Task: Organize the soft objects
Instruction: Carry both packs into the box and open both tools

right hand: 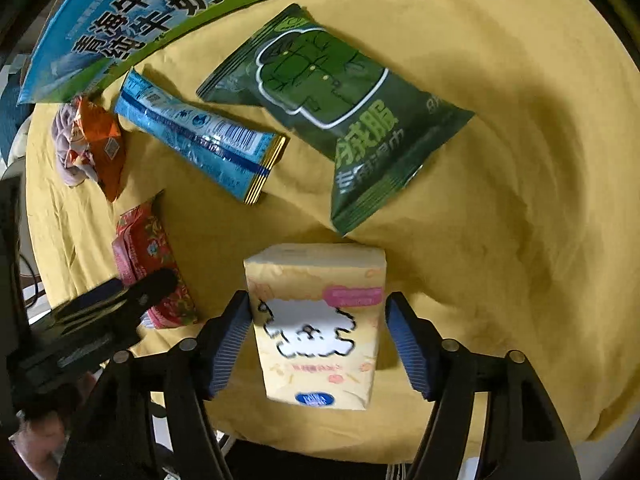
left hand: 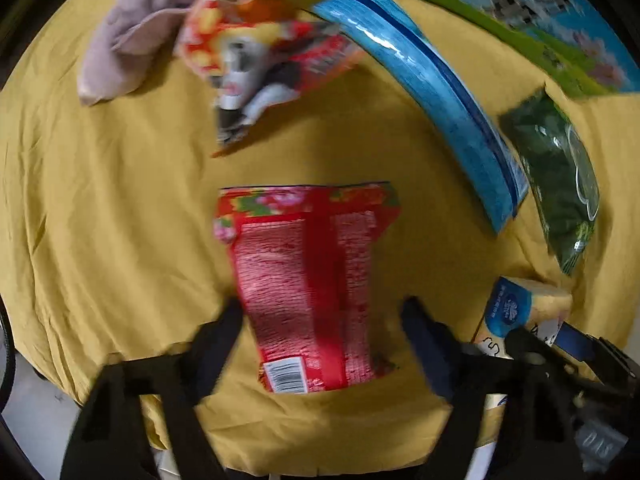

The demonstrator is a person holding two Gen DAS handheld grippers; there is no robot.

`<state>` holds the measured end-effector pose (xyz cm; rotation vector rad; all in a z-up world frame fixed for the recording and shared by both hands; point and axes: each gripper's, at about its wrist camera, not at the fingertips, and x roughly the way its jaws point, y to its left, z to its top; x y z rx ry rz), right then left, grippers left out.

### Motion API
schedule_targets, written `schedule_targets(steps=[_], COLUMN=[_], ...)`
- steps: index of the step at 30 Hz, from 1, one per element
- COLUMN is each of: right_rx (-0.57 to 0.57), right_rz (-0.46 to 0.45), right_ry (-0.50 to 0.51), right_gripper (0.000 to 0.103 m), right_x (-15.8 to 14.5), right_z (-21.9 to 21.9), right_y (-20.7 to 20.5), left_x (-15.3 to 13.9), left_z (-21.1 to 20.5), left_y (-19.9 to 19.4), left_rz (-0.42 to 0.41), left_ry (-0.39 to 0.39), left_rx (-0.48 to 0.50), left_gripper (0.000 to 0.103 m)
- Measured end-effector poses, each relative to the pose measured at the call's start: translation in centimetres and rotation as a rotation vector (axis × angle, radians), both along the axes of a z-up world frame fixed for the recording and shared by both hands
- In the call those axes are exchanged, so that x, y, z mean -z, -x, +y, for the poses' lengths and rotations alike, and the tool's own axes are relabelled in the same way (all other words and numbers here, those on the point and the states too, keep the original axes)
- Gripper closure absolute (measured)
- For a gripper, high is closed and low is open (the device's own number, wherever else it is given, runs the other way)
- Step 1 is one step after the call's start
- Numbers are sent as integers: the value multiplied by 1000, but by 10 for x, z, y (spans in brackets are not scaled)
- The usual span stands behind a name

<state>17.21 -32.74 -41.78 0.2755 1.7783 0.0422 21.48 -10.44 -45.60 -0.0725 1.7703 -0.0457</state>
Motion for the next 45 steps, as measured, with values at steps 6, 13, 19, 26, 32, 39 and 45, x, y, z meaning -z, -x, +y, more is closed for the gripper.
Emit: schedule_targets(steps=[6, 13, 19, 26, 32, 39, 45], right_rx=[-2, -18, -33, -58, -71, -42, -44], right_rz=[71, 59, -20, -135, -250, -411, -426], right_ry=[25, 54, 46, -24, -56, -39, 8], right_gripper=[31, 38, 38, 38, 38, 38, 38], right_x=[25, 47, 13, -45, -114, -196, -190], right_z=[25, 35, 24, 15, 0, -12, -2], right_y=[16, 23, 19, 10, -20, -100, -174], left_x=[0, -11, -37, -108, -176, -225, -203], left_z=[-18, -19, -30, -42, -56, -62, -49], left_y=[8, 33, 40, 38, 7, -84, -181], left_rz=[-60, -90, -122, -225, -323, -399, -369], left_ry=[-62, -65, -49, 22, 118, 198, 198], left_rx=[91, 78, 93, 103, 121, 126, 114], left_gripper=[50, 58, 59, 59, 59, 59, 59])
